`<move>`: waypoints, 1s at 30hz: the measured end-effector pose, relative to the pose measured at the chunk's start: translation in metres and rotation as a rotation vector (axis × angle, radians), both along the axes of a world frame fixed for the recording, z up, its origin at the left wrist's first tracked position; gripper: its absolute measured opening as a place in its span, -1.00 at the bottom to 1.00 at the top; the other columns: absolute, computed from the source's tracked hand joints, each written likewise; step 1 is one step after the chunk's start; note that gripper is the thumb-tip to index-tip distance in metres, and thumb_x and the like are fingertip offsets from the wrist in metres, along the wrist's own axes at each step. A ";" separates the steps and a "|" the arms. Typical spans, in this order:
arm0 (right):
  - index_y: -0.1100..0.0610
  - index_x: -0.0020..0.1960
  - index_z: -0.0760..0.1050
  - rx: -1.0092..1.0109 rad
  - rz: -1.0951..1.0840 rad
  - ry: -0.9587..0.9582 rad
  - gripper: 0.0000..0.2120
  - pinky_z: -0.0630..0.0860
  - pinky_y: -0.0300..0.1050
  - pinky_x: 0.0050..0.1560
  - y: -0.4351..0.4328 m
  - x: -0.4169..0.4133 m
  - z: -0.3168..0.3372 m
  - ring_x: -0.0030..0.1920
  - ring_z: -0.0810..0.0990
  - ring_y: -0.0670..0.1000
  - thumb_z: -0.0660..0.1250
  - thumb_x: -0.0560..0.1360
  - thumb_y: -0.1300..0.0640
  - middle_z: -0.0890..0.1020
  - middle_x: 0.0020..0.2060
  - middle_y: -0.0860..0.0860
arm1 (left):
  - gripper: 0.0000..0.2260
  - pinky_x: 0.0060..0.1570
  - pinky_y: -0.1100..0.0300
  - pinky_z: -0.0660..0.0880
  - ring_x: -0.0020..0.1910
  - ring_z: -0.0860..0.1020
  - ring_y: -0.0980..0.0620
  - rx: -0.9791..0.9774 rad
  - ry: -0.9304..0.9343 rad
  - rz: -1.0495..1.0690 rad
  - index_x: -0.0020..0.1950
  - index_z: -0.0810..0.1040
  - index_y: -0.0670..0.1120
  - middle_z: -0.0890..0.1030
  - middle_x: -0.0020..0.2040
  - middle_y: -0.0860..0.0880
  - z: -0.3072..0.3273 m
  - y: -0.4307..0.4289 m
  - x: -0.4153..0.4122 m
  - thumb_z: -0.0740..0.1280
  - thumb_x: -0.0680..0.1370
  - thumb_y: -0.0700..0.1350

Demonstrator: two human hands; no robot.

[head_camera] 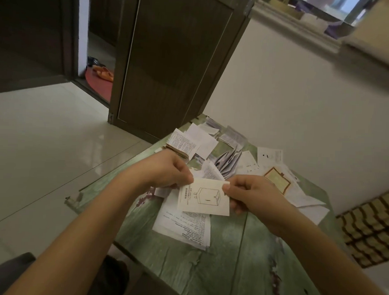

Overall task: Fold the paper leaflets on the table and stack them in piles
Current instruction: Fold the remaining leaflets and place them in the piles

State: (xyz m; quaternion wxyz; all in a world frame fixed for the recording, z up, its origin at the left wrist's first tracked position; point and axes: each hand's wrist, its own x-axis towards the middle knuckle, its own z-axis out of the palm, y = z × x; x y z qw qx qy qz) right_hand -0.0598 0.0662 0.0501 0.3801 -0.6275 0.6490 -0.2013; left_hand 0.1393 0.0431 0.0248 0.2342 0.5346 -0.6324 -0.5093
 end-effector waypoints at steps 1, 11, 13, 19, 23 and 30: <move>0.24 -0.13 0.56 0.016 0.003 -0.002 -0.85 0.49 -0.31 -0.38 0.000 0.002 -0.003 -0.41 0.50 -0.06 0.26 0.55 0.22 0.62 -0.29 0.22 | -0.90 -0.33 0.35 0.38 -0.25 0.50 0.15 0.006 -0.041 -0.002 -0.15 0.60 -0.10 0.59 -0.21 0.06 -0.002 -0.001 0.000 0.32 0.53 -0.15; 0.05 0.00 0.43 -0.071 0.004 0.345 -0.90 0.34 -0.38 -0.46 0.003 0.020 -0.050 -0.39 0.43 -0.17 0.33 0.52 0.12 0.48 -0.32 -0.10 | -0.84 0.05 0.09 0.55 -0.05 0.56 -0.01 -0.142 -0.553 -0.005 0.02 0.55 -0.13 0.58 -0.02 -0.06 -0.033 -0.005 -0.013 0.40 0.47 -0.14; 0.02 0.01 0.40 -0.107 0.017 0.362 -0.86 0.30 -0.38 -0.44 0.007 0.019 -0.056 -0.39 0.42 -0.18 0.34 0.51 0.09 0.47 -0.34 -0.10 | -0.82 0.02 0.11 0.53 -0.06 0.53 0.00 -0.203 -0.657 -0.008 0.05 0.52 -0.10 0.52 -0.06 -0.03 -0.034 -0.002 -0.020 0.40 0.47 -0.13; -0.04 -0.13 0.45 -0.169 0.009 0.404 -0.93 0.37 -0.37 -0.38 0.009 -0.007 -0.035 -0.36 0.44 -0.17 0.33 0.51 0.06 0.52 -0.31 -0.10 | -0.89 -0.12 0.17 0.51 -0.15 0.52 0.08 -0.422 -0.429 0.210 -0.03 0.52 -0.03 0.54 -0.13 0.04 -0.025 0.005 -0.036 0.32 0.54 -0.01; 0.05 -0.18 0.53 -0.331 -0.190 0.400 -0.91 0.45 -0.24 -0.26 -0.013 -0.066 -0.012 -0.27 0.51 -0.06 0.32 0.51 0.12 0.58 -0.28 -0.02 | -0.89 -0.13 0.22 0.50 -0.19 0.47 0.17 -0.596 -0.066 0.180 -0.02 0.49 0.03 0.49 -0.14 0.10 -0.018 0.010 -0.063 0.24 0.57 0.03; 0.01 0.38 0.37 -0.214 -0.103 0.908 -0.62 0.18 0.08 0.41 -0.081 -0.160 -0.059 0.41 0.27 0.11 0.13 0.60 -0.04 0.31 0.43 0.09 | -0.92 -0.01 0.24 0.49 -0.11 0.46 0.20 -0.627 0.106 0.018 0.01 0.49 0.02 0.46 -0.07 0.14 -0.022 0.011 -0.101 0.22 0.59 -0.05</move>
